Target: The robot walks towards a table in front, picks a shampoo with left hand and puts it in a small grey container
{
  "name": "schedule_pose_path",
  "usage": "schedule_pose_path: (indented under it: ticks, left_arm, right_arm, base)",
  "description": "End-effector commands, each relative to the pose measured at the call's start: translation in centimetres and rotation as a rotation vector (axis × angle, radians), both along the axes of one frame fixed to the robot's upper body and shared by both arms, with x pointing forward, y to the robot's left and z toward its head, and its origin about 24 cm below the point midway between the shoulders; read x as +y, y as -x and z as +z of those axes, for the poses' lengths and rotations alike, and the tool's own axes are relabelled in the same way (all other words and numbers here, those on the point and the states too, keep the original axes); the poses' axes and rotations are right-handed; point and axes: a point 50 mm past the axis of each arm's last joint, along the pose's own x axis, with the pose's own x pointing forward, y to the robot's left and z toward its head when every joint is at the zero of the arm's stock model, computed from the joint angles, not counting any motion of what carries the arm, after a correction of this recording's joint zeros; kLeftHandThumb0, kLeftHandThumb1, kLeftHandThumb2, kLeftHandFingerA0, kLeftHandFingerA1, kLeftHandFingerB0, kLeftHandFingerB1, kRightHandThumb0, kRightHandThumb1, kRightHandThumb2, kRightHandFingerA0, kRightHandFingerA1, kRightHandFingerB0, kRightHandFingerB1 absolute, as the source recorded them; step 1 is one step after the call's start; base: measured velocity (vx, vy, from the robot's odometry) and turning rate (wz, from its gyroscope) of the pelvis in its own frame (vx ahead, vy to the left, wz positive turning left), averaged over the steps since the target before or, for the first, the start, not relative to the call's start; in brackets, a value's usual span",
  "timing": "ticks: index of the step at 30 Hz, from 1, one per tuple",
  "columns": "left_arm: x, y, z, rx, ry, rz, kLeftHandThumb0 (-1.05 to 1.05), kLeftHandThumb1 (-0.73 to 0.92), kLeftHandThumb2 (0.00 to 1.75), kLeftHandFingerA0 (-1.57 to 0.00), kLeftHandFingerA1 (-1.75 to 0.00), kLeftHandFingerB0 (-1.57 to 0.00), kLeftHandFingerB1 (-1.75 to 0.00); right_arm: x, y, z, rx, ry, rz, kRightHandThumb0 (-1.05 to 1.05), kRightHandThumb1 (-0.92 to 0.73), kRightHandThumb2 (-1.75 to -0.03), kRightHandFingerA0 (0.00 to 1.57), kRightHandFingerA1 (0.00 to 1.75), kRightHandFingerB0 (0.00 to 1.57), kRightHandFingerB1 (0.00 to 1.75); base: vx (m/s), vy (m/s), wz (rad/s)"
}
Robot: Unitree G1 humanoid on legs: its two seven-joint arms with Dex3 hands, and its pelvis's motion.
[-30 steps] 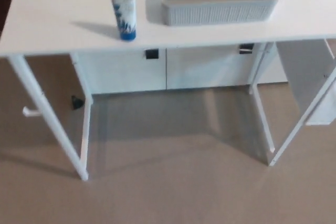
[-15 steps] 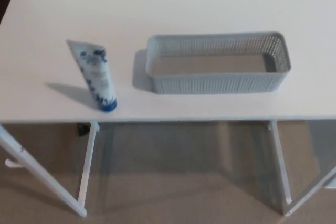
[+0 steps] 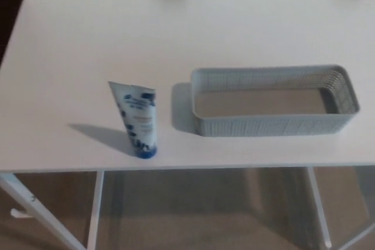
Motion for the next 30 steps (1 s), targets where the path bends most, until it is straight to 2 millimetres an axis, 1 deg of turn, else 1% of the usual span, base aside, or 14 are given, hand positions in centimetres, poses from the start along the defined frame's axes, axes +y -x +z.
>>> schedule_pose_path:
  ticks: [1, 11, 12, 14, 15, 19, 21, 23, 24, 25, 27, 28, 29, 30]
  left_arm:
    - [0.4, 0.1, 0.3, 0.008, -0.023, -0.024, -0.29, 0.74, 0.62, -0.35, -0.37, -0.27, -0.32]
    - [0.5, -0.1, 0.3, 0.013, -0.040, -0.035, -0.32, 0.74, 0.64, -0.38, -0.38, -0.28, -0.32]
    - [0.4, -0.1, 0.3, 0.012, -0.044, -0.047, -0.32, 0.74, 0.63, -0.38, -0.38, -0.29, -0.32]
    - [0.4, -0.3, 0.3, 0.005, -0.045, -0.055, -0.31, 0.74, 0.64, -0.37, -0.39, -0.28, -0.32]
    - [0.3, -0.3, 0.4, -0.003, -0.038, -0.053, -0.31, 0.74, 0.63, -0.37, -0.39, -0.27, -0.32]
    - [0.6, -0.1, 0.8, -0.033, -0.042, -0.081, -0.34, 0.74, 0.64, -0.37, -0.39, -0.26, -0.31]
    - [0.4, -0.2, 1.3, -0.120, 0.013, -0.061, -0.33, 0.70, 0.62, -0.25, -0.37, -0.11, -0.26]
    - [0.7, -0.4, 2.6, -0.256, 0.065, -0.024, -0.34, 0.67, 0.62, -0.22, -0.38, -0.10, -0.23]
    - [1.0, -0.3, 4.2, -0.368, 0.086, 0.012, -0.24, 0.62, 1.05, -0.02, -0.49, 0.00, -0.48]
    - [1.1, -0.2, 5.5, -0.432, 0.098, 0.025, -0.33, 0.61, 0.62, -0.09, -0.31, -0.08, -0.20]
    - [1.3, 0.0, 7.3, -0.506, 0.094, 0.020, -0.40, 0.58, 0.70, -0.05, -0.34, -0.04, -0.24]
    - [1.6, 0.1, 8.4, -0.547, 0.081, 0.023, -0.35, 0.57, 0.60, -0.09, -0.27, -0.08, -0.23]
    - [2.0, 0.2, 9.4, -0.578, 0.067, 0.030, -0.35, 0.57, 0.60, -0.09, -0.27, -0.08, -0.23]
    - [2.8, -0.1, 11.6, -0.660, 0.038, 0.046, -0.36, 0.53, 0.57, -0.10, -0.30, -0.09, -0.25]
  right_arm:
    - [-0.4, 0.6, 0.0, 0.017, 0.005, -0.013, -0.26, -0.73, -0.61, 0.66, 0.43, 0.51, 0.38]
    - [-0.4, 0.7, -0.1, 0.014, 0.006, -0.019, -0.26, -0.73, -0.61, 0.68, 0.43, 0.51, 0.38]
    - [-0.4, 0.8, -0.1, 0.016, 0.008, -0.013, -0.34, -0.64, -0.78, 0.61, 0.52, 0.47, 0.47]
    - [-0.3, 0.8, -0.1, 0.015, 0.008, -0.026, -0.34, -0.64, -0.78, 0.63, 0.53, 0.48, 0.48]
    - [-0.3, 0.8, -0.1, 0.016, 0.008, -0.024, -0.26, -0.73, -0.62, 0.67, 0.43, 0.51, 0.38]
    - [-0.1, 1.4, -0.5, 0.028, -0.004, -0.029, -0.25, -0.73, -0.61, 0.64, 0.43, 0.51, 0.38]
    - [-0.4, 1.6, -0.3, 0.027, -0.005, -0.038, -0.25, -0.72, -0.61, 0.64, 0.43, 0.49, 0.38]
    - [-0.5, 1.5, -0.2, 0.023, -0.001, -0.042, -0.25, -0.72, -0.61, 0.64, 0.43, 0.49, 0.37]
    - [-0.6, 1.5, -0.2, 0.019, -0.001, -0.050, -0.25, -0.71, -0.61, 0.64, 0.43, 0.49, 0.38]
    - [-0.7, 1.5, -0.1, 0.018, 0.001, -0.052, -0.25, -0.71, -0.61, 0.64, 0.43, 0.49, 0.38]
    - [-0.9, 1.6, 0.0, 0.025, 0.010, -0.043, -0.26, -0.72, -0.61, 0.64, 0.42, 0.49, 0.37]
    - [-0.9, 1.6, 0.0, 0.026, 0.011, -0.043, -0.25, -0.72, -0.61, 0.65, 0.43, 0.50, 0.38]
    - [-0.9, 1.6, 0.0, 0.022, 0.010, -0.048, -0.25, -0.72, -0.61, 0.65, 0.43, 0.50, 0.38]
    - [-0.9, 1.5, 0.0, 0.020, 0.009, -0.047, -0.25, -0.71, -0.61, 0.65, 0.43, 0.50, 0.38]
  base:
    - [0.00, 0.000, 0.00]
    - [0.00, 0.000, 0.00]
    - [0.00, 0.000, 0.00]
    - [0.00, 0.000, 0.00]
    - [0.00, 0.000, 0.00]
    - [0.00, 0.000, 0.00]
    - [0.00, 0.000, 0.00]
    - [0.00, 0.000, 0.00]
    - [0.00, 0.000, 0.00]
    - [0.00, 0.000, 0.00]
    - [0.00, 0.000, 0.00]
    - [0.00, 0.000, 0.00]
    - [0.00, 0.000, 0.00]
    - [0.00, 0.000, 0.00]
